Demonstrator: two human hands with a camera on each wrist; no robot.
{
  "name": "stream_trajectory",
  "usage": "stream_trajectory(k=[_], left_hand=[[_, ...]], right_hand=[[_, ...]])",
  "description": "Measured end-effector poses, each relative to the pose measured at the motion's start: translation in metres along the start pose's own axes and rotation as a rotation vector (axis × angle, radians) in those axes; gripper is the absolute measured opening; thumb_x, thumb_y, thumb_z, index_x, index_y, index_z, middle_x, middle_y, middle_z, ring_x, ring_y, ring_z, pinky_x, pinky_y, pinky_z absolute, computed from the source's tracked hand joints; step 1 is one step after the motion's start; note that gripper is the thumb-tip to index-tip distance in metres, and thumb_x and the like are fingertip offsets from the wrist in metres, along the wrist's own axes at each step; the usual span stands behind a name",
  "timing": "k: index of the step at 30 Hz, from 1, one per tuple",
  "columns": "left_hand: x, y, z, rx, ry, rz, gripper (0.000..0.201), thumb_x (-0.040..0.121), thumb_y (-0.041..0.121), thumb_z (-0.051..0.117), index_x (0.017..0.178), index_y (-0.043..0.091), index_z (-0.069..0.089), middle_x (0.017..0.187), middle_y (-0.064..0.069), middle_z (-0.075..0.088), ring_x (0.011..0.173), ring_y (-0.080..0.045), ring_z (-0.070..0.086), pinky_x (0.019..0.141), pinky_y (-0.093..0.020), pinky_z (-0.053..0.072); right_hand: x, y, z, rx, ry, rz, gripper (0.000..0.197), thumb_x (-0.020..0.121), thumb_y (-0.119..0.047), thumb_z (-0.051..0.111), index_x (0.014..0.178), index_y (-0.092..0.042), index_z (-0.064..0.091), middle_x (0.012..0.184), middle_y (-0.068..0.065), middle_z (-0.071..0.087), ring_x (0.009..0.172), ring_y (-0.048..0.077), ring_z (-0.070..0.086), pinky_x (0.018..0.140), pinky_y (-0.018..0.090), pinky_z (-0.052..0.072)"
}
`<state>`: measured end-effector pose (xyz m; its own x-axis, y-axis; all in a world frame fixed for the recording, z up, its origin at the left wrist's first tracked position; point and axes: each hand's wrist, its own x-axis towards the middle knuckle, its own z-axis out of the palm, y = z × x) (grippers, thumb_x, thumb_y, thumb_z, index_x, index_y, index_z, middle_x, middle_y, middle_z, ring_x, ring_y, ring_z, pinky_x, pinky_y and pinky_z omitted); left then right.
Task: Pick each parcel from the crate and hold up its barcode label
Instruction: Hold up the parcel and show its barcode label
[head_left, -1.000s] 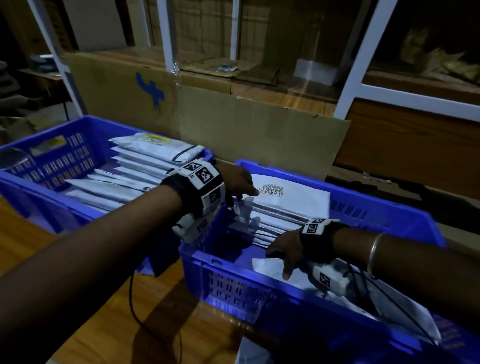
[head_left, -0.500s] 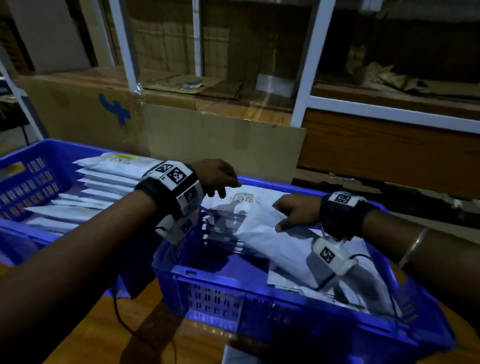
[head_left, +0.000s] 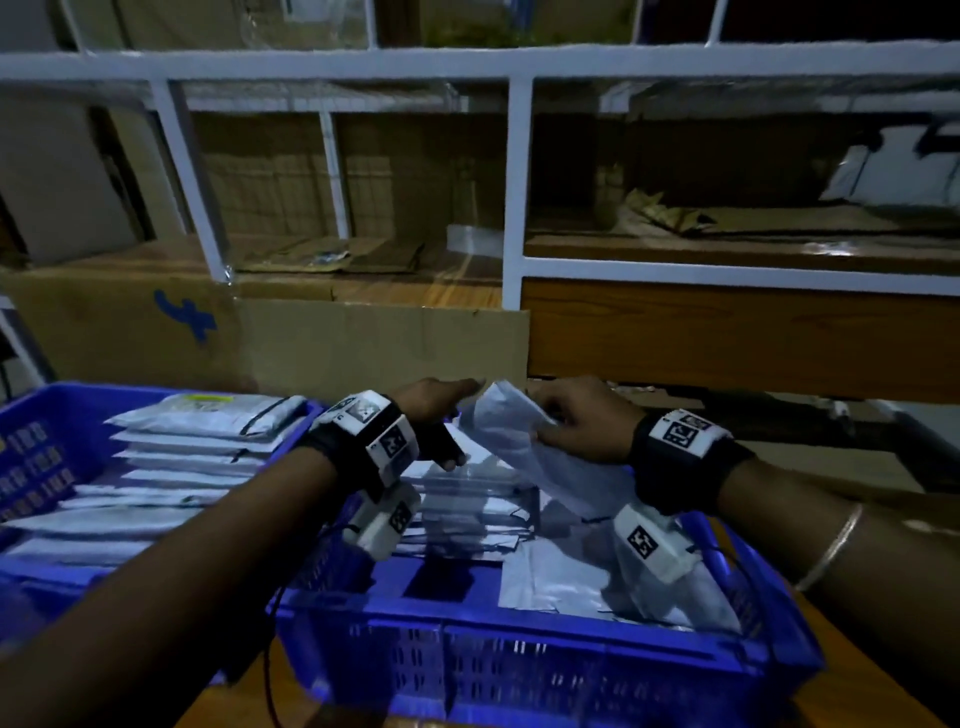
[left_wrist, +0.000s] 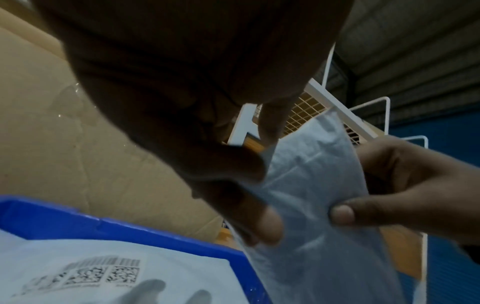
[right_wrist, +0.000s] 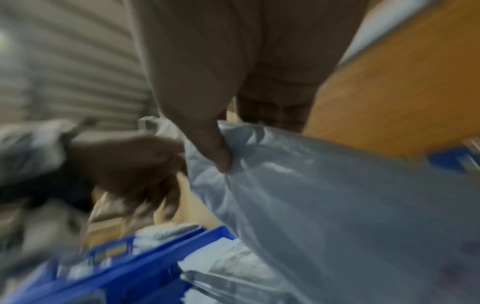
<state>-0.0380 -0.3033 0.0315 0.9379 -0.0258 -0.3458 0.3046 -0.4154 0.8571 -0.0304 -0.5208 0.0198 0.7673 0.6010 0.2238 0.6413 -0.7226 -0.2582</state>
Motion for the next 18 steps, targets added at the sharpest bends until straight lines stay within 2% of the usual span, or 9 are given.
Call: stream_trajectory(k=[2,3,6,9,11,12,14,16,18], left_hand=[[-0.004,0.005,0.001,0.025,0.014,0.053,0.026,0.094,0.026,0.06,0.093,0.0,0.057,0.047,0.0,0.064,0.049,-0.019,0.065,0.045,-0.023,0.049],[-0.008,0.008,0.002,0.046,0.024,0.07,0.016,0.093,0.014,0.06,0.082,0.003,0.059,0.042,0.004,0.06,0.044,-0.012,0.062,0.041,-0.02,0.047],[-0.015,0.009,0.002,0.071,0.028,0.066,0.018,0.084,-0.002,0.068,0.067,-0.007,0.062,0.049,-0.014,0.059,0.047,-0.025,0.062,0.042,-0.022,0.046],[-0.018,0.008,0.0,0.076,0.059,0.082,0.021,0.076,-0.001,0.078,0.085,-0.016,0.065,0.067,-0.02,0.062,0.046,-0.025,0.058,0.054,-0.031,0.049],[-0.024,0.011,-0.003,0.057,0.066,0.089,0.025,0.077,-0.004,0.076,0.096,-0.009,0.06,0.076,-0.022,0.063,0.044,-0.023,0.058,0.049,-0.028,0.049],[-0.026,0.011,-0.005,0.051,0.08,0.09,0.026,0.077,-0.005,0.075,0.096,-0.002,0.057,0.078,-0.022,0.063,0.045,-0.022,0.059,0.049,-0.028,0.05],[-0.03,0.01,-0.008,0.048,0.097,0.106,0.03,0.078,-0.006,0.074,0.1,0.002,0.054,0.078,-0.021,0.061,0.058,-0.024,0.059,0.061,-0.034,0.052],[-0.03,0.008,-0.011,0.079,0.108,0.129,0.045,0.08,-0.004,0.073,0.12,-0.001,0.051,0.076,-0.019,0.06,0.068,-0.027,0.061,0.069,-0.042,0.055],[-0.031,0.007,-0.014,0.128,0.107,0.153,0.05,0.082,-0.001,0.073,0.126,-0.004,0.051,0.076,-0.016,0.06,0.071,-0.026,0.063,0.076,-0.048,0.058]], right_hand=[[-0.004,-0.009,-0.003,-0.088,0.005,-0.068,0.014,0.089,-0.014,0.062,0.082,-0.003,0.069,0.081,0.013,0.063,0.074,0.027,0.057,0.063,0.036,0.04],[-0.006,-0.013,-0.004,-0.117,0.0,-0.092,0.012,0.089,-0.012,0.062,0.083,-0.005,0.07,0.081,0.01,0.06,0.074,0.024,0.054,0.062,0.034,0.037],[-0.01,-0.016,-0.003,-0.113,-0.026,-0.124,0.022,0.088,-0.012,0.066,0.109,-0.014,0.073,0.094,0.004,0.057,0.084,0.019,0.051,0.07,0.032,0.04],[-0.017,-0.014,0.003,-0.063,-0.054,-0.123,0.036,0.085,-0.028,0.074,0.119,-0.015,0.07,0.103,0.004,0.059,0.091,0.02,0.054,0.075,0.035,0.048],[-0.02,-0.009,0.006,-0.001,-0.05,-0.121,0.048,0.079,-0.041,0.079,0.119,-0.016,0.07,0.102,0.002,0.06,0.09,0.016,0.055,0.074,0.029,0.047],[-0.021,-0.006,0.007,0.037,-0.04,-0.109,0.052,0.075,-0.046,0.081,0.117,-0.017,0.071,0.102,0.001,0.061,0.091,0.014,0.055,0.073,0.024,0.046],[-0.023,-0.001,0.008,0.122,-0.011,-0.085,0.053,0.072,-0.05,0.081,0.113,-0.017,0.072,0.102,-0.003,0.062,0.09,0.01,0.055,0.072,0.016,0.043],[-0.024,0.003,0.009,0.163,0.02,-0.05,0.05,0.074,-0.053,0.078,0.113,-0.023,0.071,0.102,-0.008,0.059,0.09,0.008,0.054,0.072,0.015,0.041],[-0.022,0.007,0.011,0.17,0.075,-0.002,0.049,0.078,-0.049,0.077,0.12,-0.025,0.067,0.107,-0.008,0.059,0.094,0.008,0.053,0.074,0.018,0.041]])
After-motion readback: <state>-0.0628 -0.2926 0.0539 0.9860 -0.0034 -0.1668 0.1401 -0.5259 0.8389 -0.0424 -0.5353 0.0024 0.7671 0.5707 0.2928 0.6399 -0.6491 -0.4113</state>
